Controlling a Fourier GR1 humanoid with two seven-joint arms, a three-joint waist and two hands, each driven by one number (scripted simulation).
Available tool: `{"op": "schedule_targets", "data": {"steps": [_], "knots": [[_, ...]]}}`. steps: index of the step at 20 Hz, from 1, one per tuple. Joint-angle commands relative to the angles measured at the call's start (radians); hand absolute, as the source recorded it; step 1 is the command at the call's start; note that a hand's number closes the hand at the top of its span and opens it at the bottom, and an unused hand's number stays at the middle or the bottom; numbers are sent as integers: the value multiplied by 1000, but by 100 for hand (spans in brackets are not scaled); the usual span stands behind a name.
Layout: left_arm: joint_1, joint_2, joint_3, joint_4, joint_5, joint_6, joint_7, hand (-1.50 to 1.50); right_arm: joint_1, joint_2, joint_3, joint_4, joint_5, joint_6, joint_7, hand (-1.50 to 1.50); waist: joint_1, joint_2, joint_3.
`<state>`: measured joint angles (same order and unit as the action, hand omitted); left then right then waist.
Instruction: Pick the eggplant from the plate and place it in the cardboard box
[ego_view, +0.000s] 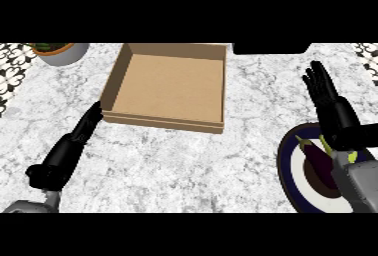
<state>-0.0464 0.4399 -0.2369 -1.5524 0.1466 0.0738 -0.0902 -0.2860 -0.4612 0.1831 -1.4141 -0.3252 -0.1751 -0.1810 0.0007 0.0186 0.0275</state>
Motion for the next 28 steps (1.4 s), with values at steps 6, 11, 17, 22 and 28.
{"op": "schedule_targets", "data": {"steps": [6,11,17,22,28], "knots": [[1,25,106,69,-79,155,92,0,-104,-52,-18,-27,-181,423,-127,-150,22,-15,-24],[39,-4,84,18,-70,155,155,0,61,-27,-79,244,45,160,-310,-150,9,-14,-25],[56,-49,76,26,-122,182,131,0,25,-196,-95,351,144,377,-462,-150,3,-16,-27],[37,-71,50,10,-152,212,185,0,-40,-388,-19,320,336,369,-378,-150,3,-19,-28],[24,-68,68,36,-135,185,167,0,-90,-543,145,253,531,517,-265,-150,16,-17,-31]]}}
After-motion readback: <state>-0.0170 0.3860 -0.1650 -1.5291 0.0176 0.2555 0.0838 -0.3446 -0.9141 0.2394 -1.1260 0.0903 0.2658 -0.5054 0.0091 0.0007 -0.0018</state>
